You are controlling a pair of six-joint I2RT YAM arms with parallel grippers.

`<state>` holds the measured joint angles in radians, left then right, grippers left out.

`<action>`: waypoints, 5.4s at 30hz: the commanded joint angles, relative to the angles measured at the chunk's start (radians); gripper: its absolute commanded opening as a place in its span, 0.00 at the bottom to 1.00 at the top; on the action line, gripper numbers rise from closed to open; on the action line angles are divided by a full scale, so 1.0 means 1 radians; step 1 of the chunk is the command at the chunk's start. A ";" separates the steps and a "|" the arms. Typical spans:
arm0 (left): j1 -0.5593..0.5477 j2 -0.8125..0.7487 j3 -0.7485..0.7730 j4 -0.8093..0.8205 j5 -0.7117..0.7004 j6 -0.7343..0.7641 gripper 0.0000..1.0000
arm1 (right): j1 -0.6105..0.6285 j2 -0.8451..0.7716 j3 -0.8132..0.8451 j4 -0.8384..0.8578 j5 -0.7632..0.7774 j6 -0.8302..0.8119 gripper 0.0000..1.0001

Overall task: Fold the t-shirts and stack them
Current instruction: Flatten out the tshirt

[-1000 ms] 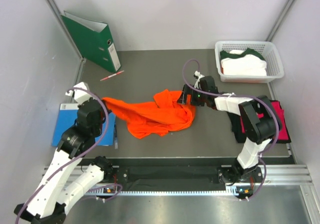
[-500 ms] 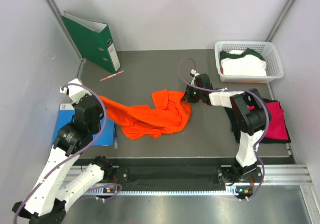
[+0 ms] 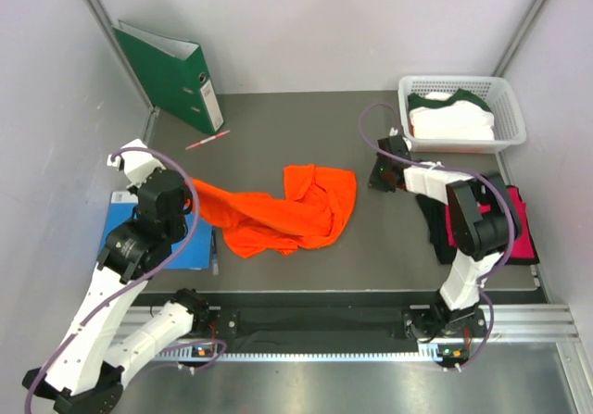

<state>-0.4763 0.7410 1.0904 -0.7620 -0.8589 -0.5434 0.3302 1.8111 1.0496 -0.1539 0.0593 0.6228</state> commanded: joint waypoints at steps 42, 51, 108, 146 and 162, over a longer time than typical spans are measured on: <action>0.002 0.038 -0.014 0.024 0.031 0.008 0.00 | 0.277 0.482 0.779 -0.615 0.333 -0.351 0.00; 0.002 0.069 -0.017 0.056 0.053 0.020 0.00 | 0.115 0.458 0.673 -0.690 0.444 -0.324 0.00; 0.007 0.095 -0.106 0.099 0.115 -0.023 0.00 | 0.119 0.246 0.326 0.093 -0.487 0.089 0.72; 0.007 0.116 -0.115 0.095 0.118 -0.021 0.00 | 0.128 0.294 0.346 0.188 -0.412 0.106 0.00; 0.008 0.139 -0.001 0.162 0.092 0.075 0.00 | 0.055 -0.306 0.251 0.070 -0.062 -0.124 0.00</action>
<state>-0.4721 0.8639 1.0203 -0.6842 -0.7490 -0.5121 0.4137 1.6005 1.2957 -0.0383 -0.1127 0.5808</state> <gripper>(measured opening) 0.017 0.010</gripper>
